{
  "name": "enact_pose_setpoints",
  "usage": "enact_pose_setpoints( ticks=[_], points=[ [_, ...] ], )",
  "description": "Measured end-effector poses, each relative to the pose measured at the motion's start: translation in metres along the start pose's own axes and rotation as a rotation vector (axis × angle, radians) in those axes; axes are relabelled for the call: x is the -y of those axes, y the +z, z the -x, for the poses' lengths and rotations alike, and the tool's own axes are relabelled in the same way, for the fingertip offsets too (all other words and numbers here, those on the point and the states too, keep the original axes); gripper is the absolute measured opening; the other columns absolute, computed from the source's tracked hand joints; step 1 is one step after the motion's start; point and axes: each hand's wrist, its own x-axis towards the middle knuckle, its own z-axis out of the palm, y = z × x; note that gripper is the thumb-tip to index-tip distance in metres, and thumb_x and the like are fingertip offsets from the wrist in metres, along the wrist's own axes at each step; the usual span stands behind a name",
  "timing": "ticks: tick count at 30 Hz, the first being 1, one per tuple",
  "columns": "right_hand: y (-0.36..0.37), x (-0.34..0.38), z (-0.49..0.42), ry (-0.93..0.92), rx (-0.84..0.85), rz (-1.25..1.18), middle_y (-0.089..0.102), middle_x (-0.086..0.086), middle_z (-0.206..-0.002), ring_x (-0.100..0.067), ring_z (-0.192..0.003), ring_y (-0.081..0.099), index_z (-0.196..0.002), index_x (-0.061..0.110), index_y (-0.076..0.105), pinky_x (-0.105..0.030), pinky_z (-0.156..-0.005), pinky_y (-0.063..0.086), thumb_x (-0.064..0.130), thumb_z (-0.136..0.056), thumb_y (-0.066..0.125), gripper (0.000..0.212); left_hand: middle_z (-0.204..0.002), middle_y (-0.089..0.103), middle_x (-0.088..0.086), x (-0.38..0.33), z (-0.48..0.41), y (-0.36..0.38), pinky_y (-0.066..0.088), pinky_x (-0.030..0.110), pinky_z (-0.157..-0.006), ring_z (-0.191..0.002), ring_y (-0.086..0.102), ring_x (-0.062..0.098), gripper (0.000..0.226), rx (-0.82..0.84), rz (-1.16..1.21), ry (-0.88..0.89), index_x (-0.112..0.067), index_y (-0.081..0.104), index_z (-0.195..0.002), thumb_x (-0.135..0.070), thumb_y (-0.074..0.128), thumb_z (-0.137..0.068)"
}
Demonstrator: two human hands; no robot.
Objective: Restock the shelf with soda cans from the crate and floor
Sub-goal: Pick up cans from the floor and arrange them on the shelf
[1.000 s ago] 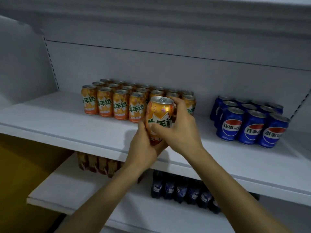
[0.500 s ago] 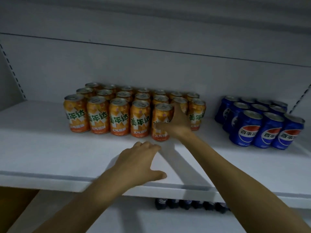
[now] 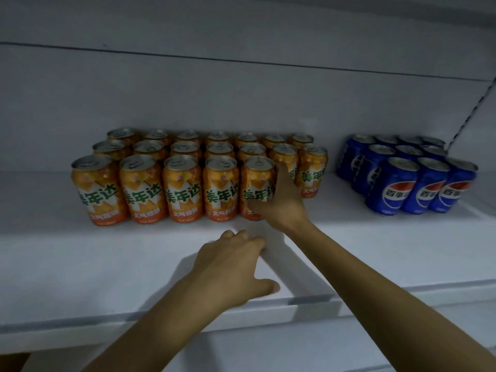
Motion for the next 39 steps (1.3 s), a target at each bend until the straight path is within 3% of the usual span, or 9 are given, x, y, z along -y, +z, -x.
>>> enact_pose_setpoints(
  ticks=[4, 6, 10, 13, 18, 23, 27, 35, 39],
  points=[
    [0.0, 0.004, 0.0, 0.043, 0.018, 0.031, 0.05, -0.006, -0.139, -0.024, -0.126, 0.049, -0.144, 0.017, 0.026, -0.041, -0.098, 0.047, 0.022, -0.071, 0.08, 0.091, -0.131, 0.047, -0.009, 0.002, -0.001, -0.001, 0.043, 0.032, -0.088, -0.119, 0.042, 0.014, 0.062, 0.003, -0.006, 0.012, -0.033, 0.044, -0.133, -0.063, 0.057, -0.081],
    [-0.004, 0.004, 0.004, 0.074, 0.033, 0.07, 0.049, -0.008, -0.139, -0.027, -0.125, 0.05, -0.147, 0.015, 0.021, -0.037, -0.096, 0.047, 0.026, -0.074, 0.079, 0.094, -0.133, 0.046, -0.011, 0.003, 0.0, -0.003, 0.043, 0.031, -0.089, -0.12, 0.043, 0.012, 0.063, 0.021, 0.02, 0.014, -0.034, 0.042, -0.135, -0.061, 0.059, -0.08],
    [-0.041, -0.006, 0.032, 0.09, 0.079, 0.271, 0.056, -0.012, -0.128, -0.03, -0.116, 0.055, -0.137, 0.01, 0.036, -0.031, -0.084, 0.045, 0.034, -0.079, 0.075, 0.075, -0.137, 0.049, -0.012, -0.007, 0.0, -0.011, 0.046, 0.035, -0.095, -0.121, 0.049, 0.009, 0.063, -0.046, 0.139, -0.004, -0.032, 0.046, -0.135, -0.055, 0.066, -0.079],
    [-0.096, -0.021, 0.068, 0.172, 0.137, 0.475, 0.048, -0.012, -0.137, -0.03, -0.123, 0.049, -0.142, 0.015, 0.031, -0.04, -0.096, 0.045, 0.04, -0.077, 0.075, 0.082, -0.139, 0.048, -0.01, -0.052, 0.002, -0.009, 0.046, 0.037, -0.096, -0.123, 0.048, 0.013, 0.064, -0.121, 0.121, 0.057, -0.031, 0.044, -0.135, -0.054, 0.065, -0.08],
    [-0.219, -0.057, 0.16, 0.353, 0.139, 0.644, 0.045, -0.01, -0.139, -0.029, -0.122, 0.049, -0.144, 0.019, 0.029, -0.044, -0.099, 0.044, 0.041, -0.076, 0.075, 0.085, -0.135, 0.05, -0.011, -0.18, 0.011, 0.026, 0.045, 0.034, -0.088, -0.121, 0.047, 0.013, 0.061, -0.146, 0.103, 0.219, -0.035, 0.043, -0.133, -0.06, 0.061, -0.08],
    [-0.328, -0.105, 0.277, 0.537, 0.126, 0.801, 0.044, -0.011, -0.142, -0.031, -0.123, 0.049, -0.143, 0.015, 0.031, -0.045, -0.097, 0.045, 0.045, -0.078, 0.073, 0.082, -0.127, 0.053, -0.007, -0.298, 0.021, 0.08, 0.045, 0.035, -0.084, -0.118, 0.05, 0.019, 0.054, -0.062, 0.016, 0.374, -0.03, 0.047, -0.128, -0.055, 0.06, -0.082],
    [-0.37, -0.135, 0.352, 0.671, 0.127, 0.786, 0.045, -0.012, -0.14, -0.031, -0.122, 0.048, -0.143, 0.014, 0.032, -0.043, -0.097, 0.045, 0.044, -0.081, 0.07, 0.079, -0.133, 0.05, -0.005, -0.355, 0.034, 0.131, 0.047, 0.036, -0.086, -0.119, 0.049, 0.02, 0.065, 0.032, -0.06, 0.424, -0.03, 0.041, -0.137, -0.061, 0.057, -0.082],
    [-0.399, -0.2, 0.461, 0.875, 0.196, 0.662, 0.05, -0.012, -0.135, -0.026, -0.119, 0.05, -0.139, 0.009, 0.039, -0.029, -0.083, 0.042, 0.03, -0.088, 0.065, 0.062, -0.126, 0.052, -0.002, -0.421, 0.045, 0.219, 0.044, 0.033, -0.079, -0.112, 0.053, 0.021, 0.064, 0.338, -0.172, 0.527, -0.027, 0.045, -0.132, -0.058, 0.061, -0.079],
    [-0.408, -0.237, 0.482, 0.97, 0.218, 0.595, 0.049, -0.01, -0.136, -0.024, -0.119, 0.05, -0.137, 0.01, 0.042, -0.032, -0.093, 0.046, 0.029, -0.086, 0.066, 0.059, -0.131, 0.051, -0.005, -0.445, 0.035, 0.252, 0.047, 0.035, -0.087, -0.116, 0.052, 0.019, 0.066, 0.415, -0.158, 0.534, -0.029, 0.043, -0.135, -0.056, 0.063, -0.078]
  ],
)
